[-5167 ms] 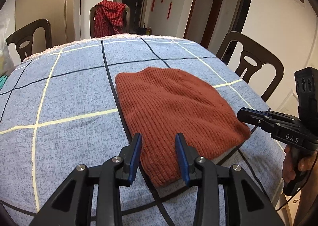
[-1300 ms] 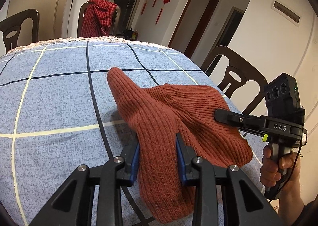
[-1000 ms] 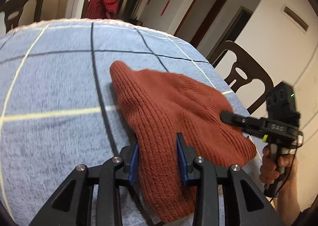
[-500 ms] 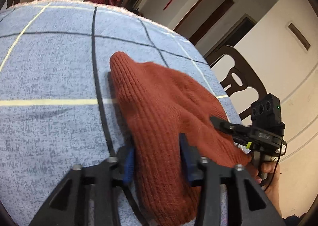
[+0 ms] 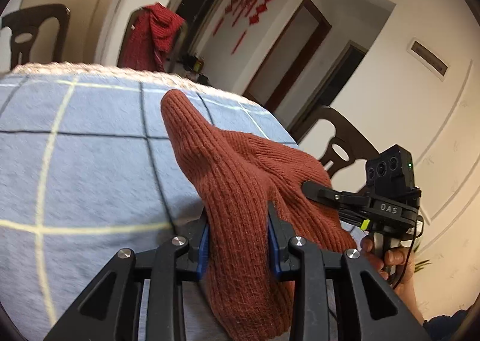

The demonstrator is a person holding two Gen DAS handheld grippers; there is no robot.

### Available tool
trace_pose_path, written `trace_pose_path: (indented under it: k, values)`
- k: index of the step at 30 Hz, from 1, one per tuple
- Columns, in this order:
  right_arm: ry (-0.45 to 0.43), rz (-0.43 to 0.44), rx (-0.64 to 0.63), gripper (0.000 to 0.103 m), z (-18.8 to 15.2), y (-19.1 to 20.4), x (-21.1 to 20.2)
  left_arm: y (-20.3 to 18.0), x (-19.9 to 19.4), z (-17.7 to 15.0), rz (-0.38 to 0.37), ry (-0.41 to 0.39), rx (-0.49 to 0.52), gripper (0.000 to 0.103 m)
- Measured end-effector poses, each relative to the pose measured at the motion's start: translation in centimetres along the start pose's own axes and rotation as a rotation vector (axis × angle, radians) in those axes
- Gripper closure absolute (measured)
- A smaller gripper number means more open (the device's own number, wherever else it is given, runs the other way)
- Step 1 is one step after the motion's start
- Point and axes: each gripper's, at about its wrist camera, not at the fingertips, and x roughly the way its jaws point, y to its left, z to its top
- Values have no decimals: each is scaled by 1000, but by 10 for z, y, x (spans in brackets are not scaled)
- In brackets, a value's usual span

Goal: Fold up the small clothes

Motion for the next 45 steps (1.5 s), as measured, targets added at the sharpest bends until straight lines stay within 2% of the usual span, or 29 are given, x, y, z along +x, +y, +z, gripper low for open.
trace_pose_path:
  k: [8, 13, 16, 18, 19, 20, 22, 25, 27, 29, 33, 34, 36, 38, 41, 45]
  values:
    - [59, 75, -36, 82, 20, 28, 63, 46, -35, 16, 109, -40, -21, 70]
    - [118, 93, -35, 82, 19, 28, 103, 81, -34, 10, 179, -23, -47, 69]
    - [173, 40, -17, 79, 11, 13, 130, 112, -15, -6, 240, 43, -103, 68]
    - [207, -50, -12, 78, 3, 0, 141, 131, -3, -19, 295, 101, -151, 64]
    - [211, -80, -9, 75, 0, -5, 142, 137, -4, -25, 293, 96, -174, 61]
    - [201, -63, 3, 72, 1, -8, 138, 139, -8, -27, 276, 81, -189, 60]
    - [179, -76, -3, 72, 4, -9, 125, 136, -19, -27, 294, 50, -186, 60]
    - [111, -100, -92, 72, 13, 8, 104, 120, -35, -20, 336, -10, -137, 61]
    - [81, -113, -159, 73, 19, 24, 100, 111, -40, -12, 335, -45, -112, 61]
    - [96, -130, -199, 79, 22, 33, 111, 103, -33, -6, 335, -45, -88, 61]
    - [209, -223, -247, 80, 16, 21, 154, 112, 6, -9, 347, 46, -88, 62]
    - [229, -237, -243, 80, 14, 15, 161, 113, 6, -9, 352, 40, -87, 62]
    - [204, -222, -234, 80, 13, 16, 152, 107, -4, -11, 354, 28, -83, 62]
    - [186, -235, -286, 80, 8, 29, 138, 96, -21, -12, 351, -3, -62, 62]
    - [167, -188, -351, 80, -7, 51, 111, 74, -44, -25, 381, -43, 0, 62]
    - [198, -184, -464, 80, -42, 72, 95, 68, -54, -48, 405, -24, 1, 62]
